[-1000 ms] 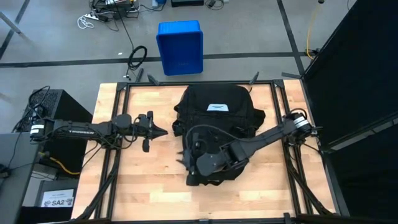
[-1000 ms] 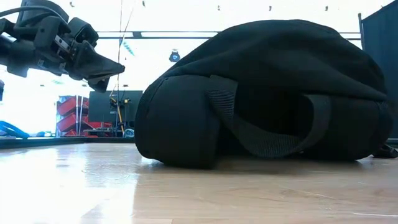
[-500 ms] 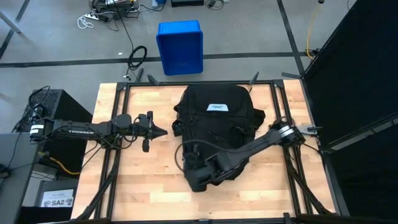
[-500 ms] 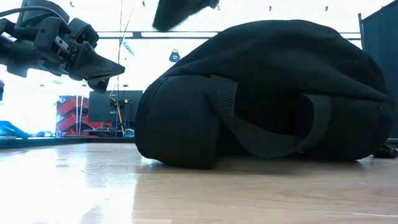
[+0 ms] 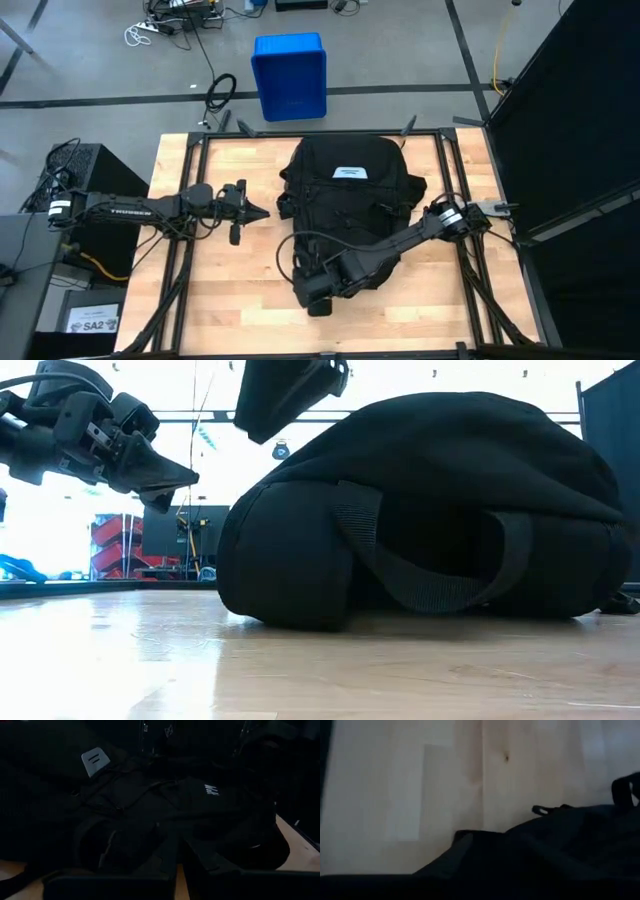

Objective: Unpack backpack
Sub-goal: Open the black backpack

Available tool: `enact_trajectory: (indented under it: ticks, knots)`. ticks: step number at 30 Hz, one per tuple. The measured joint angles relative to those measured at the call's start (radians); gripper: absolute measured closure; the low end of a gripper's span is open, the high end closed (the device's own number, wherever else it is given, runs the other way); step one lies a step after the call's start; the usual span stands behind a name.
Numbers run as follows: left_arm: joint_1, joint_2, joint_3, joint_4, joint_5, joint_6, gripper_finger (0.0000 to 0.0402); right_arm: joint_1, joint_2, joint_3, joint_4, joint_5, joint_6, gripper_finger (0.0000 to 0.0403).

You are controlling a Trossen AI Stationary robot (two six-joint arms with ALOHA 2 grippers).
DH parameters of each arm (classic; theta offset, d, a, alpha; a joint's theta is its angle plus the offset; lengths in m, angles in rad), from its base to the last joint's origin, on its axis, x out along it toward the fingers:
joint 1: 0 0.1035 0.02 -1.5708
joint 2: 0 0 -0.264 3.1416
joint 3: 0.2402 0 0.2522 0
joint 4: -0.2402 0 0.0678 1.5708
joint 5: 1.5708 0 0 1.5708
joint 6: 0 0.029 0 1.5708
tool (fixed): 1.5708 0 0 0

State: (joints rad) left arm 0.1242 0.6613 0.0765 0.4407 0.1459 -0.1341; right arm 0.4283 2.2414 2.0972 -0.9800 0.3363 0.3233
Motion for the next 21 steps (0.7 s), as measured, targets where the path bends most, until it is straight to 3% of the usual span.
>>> enact_trajectory:
  ticks: [7,12,16,21]
  knots:
    - [0.000,0.000,0.000,0.002,0.000,0.002,0.0401,-0.027,0.000,-0.003,-0.045,0.010,0.025,0.0155]
    - [0.000,0.000,0.000,0.001,0.000,0.002,0.0401,-0.051,-0.002,-0.063,-0.121,0.005,0.112,0.0145]
    - [0.000,0.000,0.000,-0.009,0.000,0.002,0.0401,-0.055,-0.002,-0.097,-0.224,-0.051,0.172,0.0207]
    - [0.000,0.000,0.000,-0.015,0.000,0.000,0.0401,-0.027,-0.002,-0.100,-0.285,-0.093,0.255,0.0365]
